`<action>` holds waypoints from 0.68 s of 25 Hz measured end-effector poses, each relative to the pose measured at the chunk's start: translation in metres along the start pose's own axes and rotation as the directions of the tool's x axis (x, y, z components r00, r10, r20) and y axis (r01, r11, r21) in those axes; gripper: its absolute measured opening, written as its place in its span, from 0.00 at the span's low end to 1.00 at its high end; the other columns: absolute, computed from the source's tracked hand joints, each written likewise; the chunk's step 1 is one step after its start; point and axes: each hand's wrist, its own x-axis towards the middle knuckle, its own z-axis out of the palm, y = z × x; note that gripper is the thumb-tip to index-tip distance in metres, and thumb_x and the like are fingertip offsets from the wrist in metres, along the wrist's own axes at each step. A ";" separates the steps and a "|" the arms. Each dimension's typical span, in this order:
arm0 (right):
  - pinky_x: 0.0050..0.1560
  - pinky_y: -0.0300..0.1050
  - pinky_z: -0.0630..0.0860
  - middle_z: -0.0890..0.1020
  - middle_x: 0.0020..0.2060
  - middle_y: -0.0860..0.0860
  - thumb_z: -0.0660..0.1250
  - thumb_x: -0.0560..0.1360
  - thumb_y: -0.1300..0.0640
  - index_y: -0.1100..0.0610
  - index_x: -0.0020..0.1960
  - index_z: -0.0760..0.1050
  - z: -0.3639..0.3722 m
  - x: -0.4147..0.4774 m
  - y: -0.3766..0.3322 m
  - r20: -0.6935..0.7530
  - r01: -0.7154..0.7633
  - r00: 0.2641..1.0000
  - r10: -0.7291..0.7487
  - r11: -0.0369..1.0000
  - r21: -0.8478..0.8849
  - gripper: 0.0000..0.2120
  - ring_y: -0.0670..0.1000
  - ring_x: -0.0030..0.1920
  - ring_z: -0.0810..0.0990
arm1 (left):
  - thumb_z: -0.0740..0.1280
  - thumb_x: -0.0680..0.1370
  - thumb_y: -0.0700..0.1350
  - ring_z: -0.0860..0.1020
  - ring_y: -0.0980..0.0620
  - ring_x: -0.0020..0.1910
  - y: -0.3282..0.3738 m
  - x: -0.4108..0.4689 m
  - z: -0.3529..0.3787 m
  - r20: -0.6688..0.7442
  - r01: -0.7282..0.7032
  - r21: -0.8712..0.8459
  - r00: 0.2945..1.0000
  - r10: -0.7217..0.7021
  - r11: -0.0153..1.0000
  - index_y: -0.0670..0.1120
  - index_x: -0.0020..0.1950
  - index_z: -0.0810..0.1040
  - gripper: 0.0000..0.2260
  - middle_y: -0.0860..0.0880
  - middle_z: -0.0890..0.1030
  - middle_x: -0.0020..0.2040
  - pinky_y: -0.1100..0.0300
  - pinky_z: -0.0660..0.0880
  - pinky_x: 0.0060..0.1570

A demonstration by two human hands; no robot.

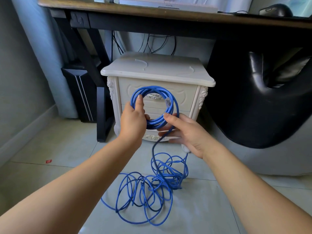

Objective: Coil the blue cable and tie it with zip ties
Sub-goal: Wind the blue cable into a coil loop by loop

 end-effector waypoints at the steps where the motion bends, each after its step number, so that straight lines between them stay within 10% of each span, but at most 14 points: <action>1: 0.53 0.52 0.78 0.85 0.49 0.59 0.71 0.73 0.49 0.55 0.52 0.75 0.007 0.002 0.001 -0.063 0.050 0.997 -0.050 0.999 0.010 0.13 0.58 0.50 0.85 | 0.57 0.83 0.55 0.71 0.56 0.29 0.000 -0.005 0.002 -0.004 0.016 -0.026 1.000 -0.017 1.000 0.48 0.44 0.70 0.13 0.52 0.70 0.31 0.62 0.69 0.32; 10: 0.43 0.54 0.82 0.82 0.37 0.53 0.65 0.77 0.48 0.50 0.43 0.73 0.010 0.020 0.016 -0.484 0.122 0.854 -0.190 0.978 -0.169 0.08 0.52 0.38 0.83 | 0.60 0.83 0.54 0.78 0.61 0.37 -0.005 -0.018 -0.004 0.304 -0.012 0.129 0.952 -0.028 0.992 0.46 0.51 0.76 0.13 0.51 0.83 0.42 0.67 0.72 0.42; 13: 0.30 0.42 0.77 0.79 0.36 0.54 0.61 0.80 0.50 0.53 0.46 0.72 -0.001 0.016 0.010 -0.402 0.115 0.856 -0.324 0.879 -0.463 0.08 0.44 0.29 0.79 | 0.68 0.79 0.49 0.84 0.56 0.44 0.000 -0.010 -0.014 0.445 -0.076 0.102 0.895 0.023 0.992 0.46 0.61 0.75 0.13 0.46 0.84 0.50 0.64 0.76 0.45; 17: 0.36 0.56 0.79 0.77 0.35 0.54 0.59 0.78 0.49 0.53 0.47 0.69 0.004 0.013 0.006 -0.151 0.125 0.919 -0.363 0.634 -0.763 0.07 0.60 0.34 0.78 | 0.73 0.73 0.56 0.82 0.54 0.45 0.007 -0.004 -0.021 0.518 -0.404 0.288 0.828 0.214 0.868 0.51 0.59 0.77 0.19 0.50 0.83 0.48 0.62 0.78 0.47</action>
